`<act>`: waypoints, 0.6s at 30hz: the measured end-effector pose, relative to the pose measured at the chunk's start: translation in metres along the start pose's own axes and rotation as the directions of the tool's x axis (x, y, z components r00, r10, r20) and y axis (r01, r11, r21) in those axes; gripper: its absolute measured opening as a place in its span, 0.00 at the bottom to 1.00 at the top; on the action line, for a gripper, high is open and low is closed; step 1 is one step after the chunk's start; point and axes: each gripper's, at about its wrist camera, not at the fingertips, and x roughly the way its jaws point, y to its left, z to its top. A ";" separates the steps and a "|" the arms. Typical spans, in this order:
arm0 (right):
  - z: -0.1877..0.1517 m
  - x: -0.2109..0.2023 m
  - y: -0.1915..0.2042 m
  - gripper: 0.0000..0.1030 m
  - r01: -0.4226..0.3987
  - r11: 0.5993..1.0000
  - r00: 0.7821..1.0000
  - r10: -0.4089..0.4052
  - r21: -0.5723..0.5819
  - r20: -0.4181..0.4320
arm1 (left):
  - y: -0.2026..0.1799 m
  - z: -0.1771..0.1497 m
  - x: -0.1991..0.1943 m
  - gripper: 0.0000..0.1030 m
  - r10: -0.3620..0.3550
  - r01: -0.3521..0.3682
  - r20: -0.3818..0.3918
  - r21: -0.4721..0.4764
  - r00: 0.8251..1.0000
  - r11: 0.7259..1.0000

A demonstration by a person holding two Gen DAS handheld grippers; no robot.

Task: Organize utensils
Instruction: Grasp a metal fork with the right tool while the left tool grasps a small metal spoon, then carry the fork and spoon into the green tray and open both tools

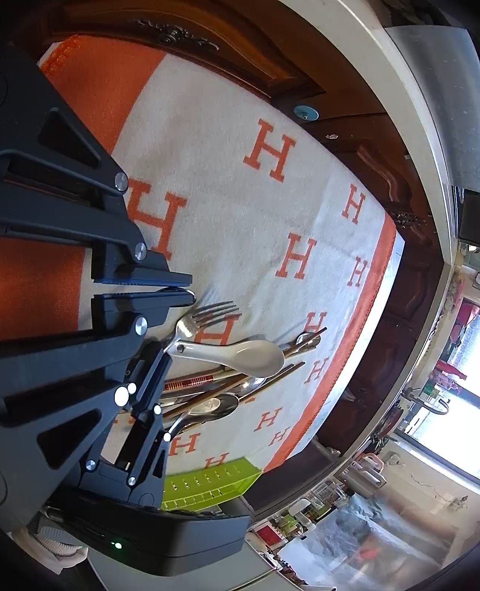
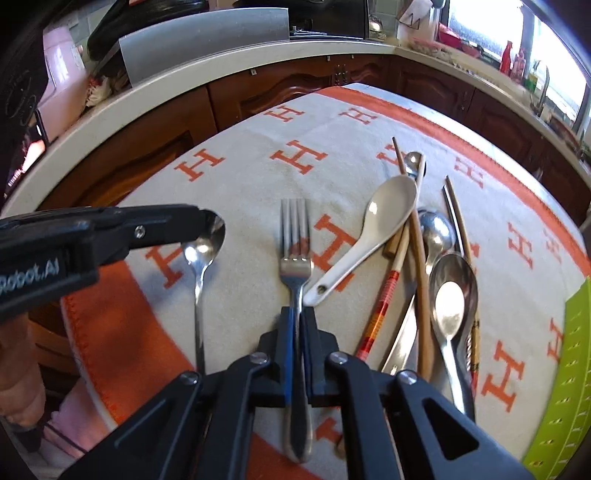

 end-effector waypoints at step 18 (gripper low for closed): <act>-0.029 -0.092 -0.045 0.04 -0.122 0.963 0.979 0.077 0.239 0.189 | -0.048 0.004 -0.040 0.00 -0.047 0.042 0.046 0.096 0.998 0.994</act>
